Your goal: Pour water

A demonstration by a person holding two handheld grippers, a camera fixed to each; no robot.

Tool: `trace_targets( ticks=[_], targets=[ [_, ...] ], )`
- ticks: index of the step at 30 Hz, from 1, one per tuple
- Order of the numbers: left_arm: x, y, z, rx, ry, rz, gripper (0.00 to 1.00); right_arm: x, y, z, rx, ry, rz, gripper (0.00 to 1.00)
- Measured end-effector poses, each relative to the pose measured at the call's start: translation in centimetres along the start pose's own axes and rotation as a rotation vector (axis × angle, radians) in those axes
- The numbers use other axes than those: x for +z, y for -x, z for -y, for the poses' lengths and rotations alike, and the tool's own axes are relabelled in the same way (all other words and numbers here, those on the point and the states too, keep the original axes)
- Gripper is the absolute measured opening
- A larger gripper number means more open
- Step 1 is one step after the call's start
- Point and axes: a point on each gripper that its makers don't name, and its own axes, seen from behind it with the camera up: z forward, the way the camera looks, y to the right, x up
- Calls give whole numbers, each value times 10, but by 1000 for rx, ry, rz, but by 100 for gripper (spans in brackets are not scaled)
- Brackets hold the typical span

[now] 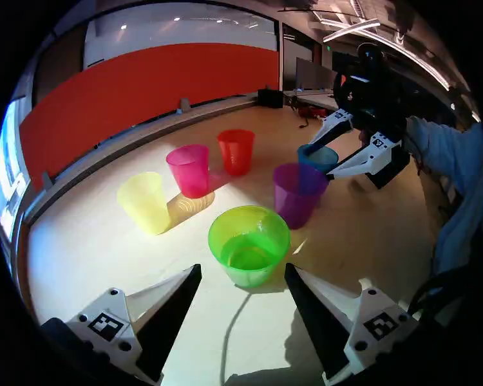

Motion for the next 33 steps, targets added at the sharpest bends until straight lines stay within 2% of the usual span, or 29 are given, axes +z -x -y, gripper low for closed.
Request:
trace_targets(
  ticks=[5,15,33],
  targets=[
    [0,0,-2,2,1,3,96,-1,5,1,9,3,10,100],
    [-9,2,1,-9,-18,-5,96,-12,9,0,1,21,17,100],
    [-50,9,17,-63,-135,-55,96,-60,18,-3,16,119,-24,100]
  ],
)
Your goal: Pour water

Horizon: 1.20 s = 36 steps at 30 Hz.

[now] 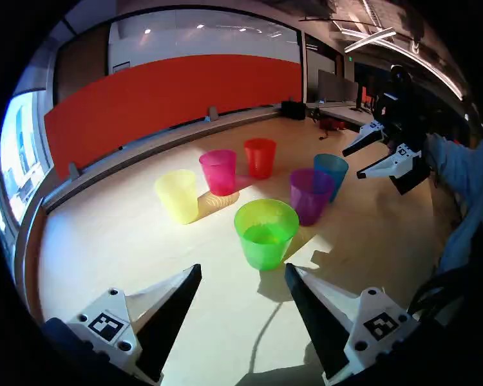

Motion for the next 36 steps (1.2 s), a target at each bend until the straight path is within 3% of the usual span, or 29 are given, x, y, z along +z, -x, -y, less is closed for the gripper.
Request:
trace_targets(
  ticks=[11,20,26,36],
  targets=[
    [-25,-6,26,-61,-141,-91,96,-23,-3,-11,70,99,-72,100],
    [-49,-27,49,-75,-276,-218,96,-42,-23,-38,154,257,-192,100],
    [-62,-48,55,-61,-354,-302,96,-54,-44,-52,179,349,-278,100],
    [-76,-74,58,-69,-431,-410,96,-80,-76,-77,199,511,-418,100]
  ],
)
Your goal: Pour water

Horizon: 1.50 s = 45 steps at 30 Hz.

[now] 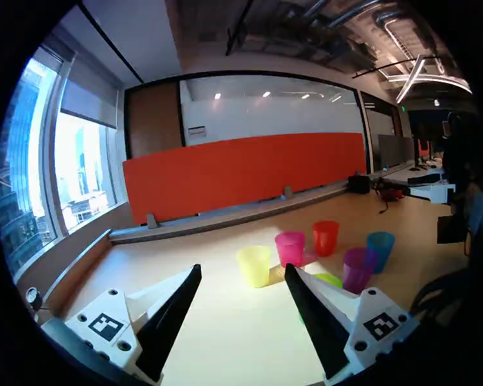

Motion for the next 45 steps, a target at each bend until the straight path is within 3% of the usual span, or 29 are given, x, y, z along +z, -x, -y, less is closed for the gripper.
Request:
trace_targets(
  ticks=[8,14,23,36,45],
  targets=[
    [-2,-20,7,-34,-81,-75,96,-6,-20,-20,27,148,-94,100],
    [-2,-23,11,-63,-131,-97,96,-11,-31,-26,17,218,-142,100],
    [0,-23,18,-96,-185,-129,96,-16,-37,-40,-11,292,-161,100],
    [1,-16,26,-71,-243,-166,96,-20,-50,-42,43,298,-197,100],
    [5,6,28,-103,-232,-165,96,-18,-48,-41,77,291,-187,100]
  ],
)
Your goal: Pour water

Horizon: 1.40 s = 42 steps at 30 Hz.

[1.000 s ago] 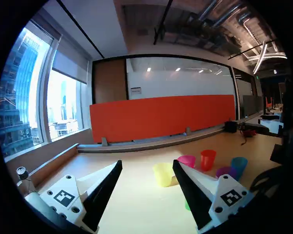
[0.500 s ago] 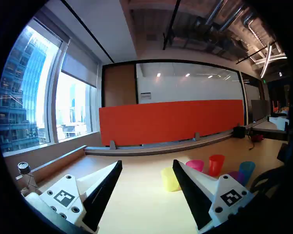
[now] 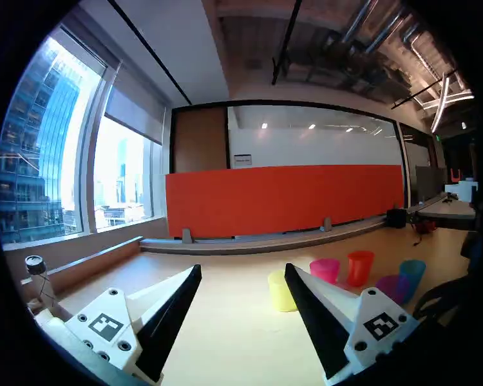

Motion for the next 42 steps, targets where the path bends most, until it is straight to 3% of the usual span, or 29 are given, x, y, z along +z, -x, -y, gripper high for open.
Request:
trace_targets(
  ticks=[15,42],
  targets=[
    [5,23,4,-5,11,7,96,-3,0,2,-10,13,11,100],
    [9,43,8,-50,25,35,96,-7,-8,5,-25,3,0,100]
  ],
)
